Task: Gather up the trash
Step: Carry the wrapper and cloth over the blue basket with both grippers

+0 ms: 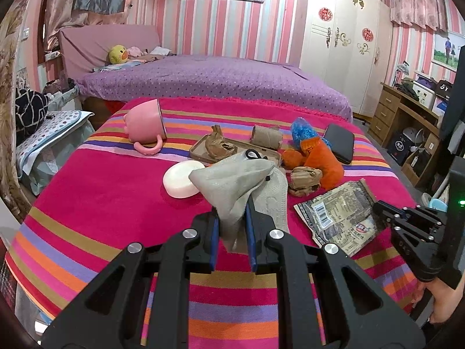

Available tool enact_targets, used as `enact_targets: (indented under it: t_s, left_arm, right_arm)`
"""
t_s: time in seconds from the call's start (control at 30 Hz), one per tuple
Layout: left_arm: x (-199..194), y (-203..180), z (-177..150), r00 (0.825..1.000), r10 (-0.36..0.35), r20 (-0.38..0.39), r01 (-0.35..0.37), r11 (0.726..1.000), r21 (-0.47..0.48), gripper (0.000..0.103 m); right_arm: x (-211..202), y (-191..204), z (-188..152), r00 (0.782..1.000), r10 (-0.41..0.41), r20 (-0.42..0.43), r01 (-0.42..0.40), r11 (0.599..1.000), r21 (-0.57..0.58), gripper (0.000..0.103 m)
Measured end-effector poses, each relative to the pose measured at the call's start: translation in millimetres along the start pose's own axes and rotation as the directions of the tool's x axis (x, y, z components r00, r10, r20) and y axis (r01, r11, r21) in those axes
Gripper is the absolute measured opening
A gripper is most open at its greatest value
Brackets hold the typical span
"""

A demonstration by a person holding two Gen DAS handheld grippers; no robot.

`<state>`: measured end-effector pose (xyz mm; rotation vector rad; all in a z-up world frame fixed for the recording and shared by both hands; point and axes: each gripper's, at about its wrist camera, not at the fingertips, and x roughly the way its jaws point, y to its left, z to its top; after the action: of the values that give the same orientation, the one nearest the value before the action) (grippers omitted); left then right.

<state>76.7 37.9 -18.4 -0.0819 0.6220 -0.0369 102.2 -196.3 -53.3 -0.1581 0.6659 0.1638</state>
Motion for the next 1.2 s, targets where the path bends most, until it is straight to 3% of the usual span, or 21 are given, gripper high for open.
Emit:
enact_targets:
  t_s: [0.8,1.2]
  left_arm:
    - [-0.3,-34.5,-8.3,0.999,0.034,0.003,-0.034,0.999,0.025,0.014]
    - [-15.1,-104.7,8.5,0.998,-0.024,0.058,0.019,0.997,0.080,0.014]
  right_arm:
    - [-53.3,-64.7,-5.0,0.991,0.027,0.128,-0.036,0.997,0.070,0.002]
    - [-89.7,-119.5,-6.9,0.981,-0.011,0.192,-0.012,0.993,0.118,0.001]
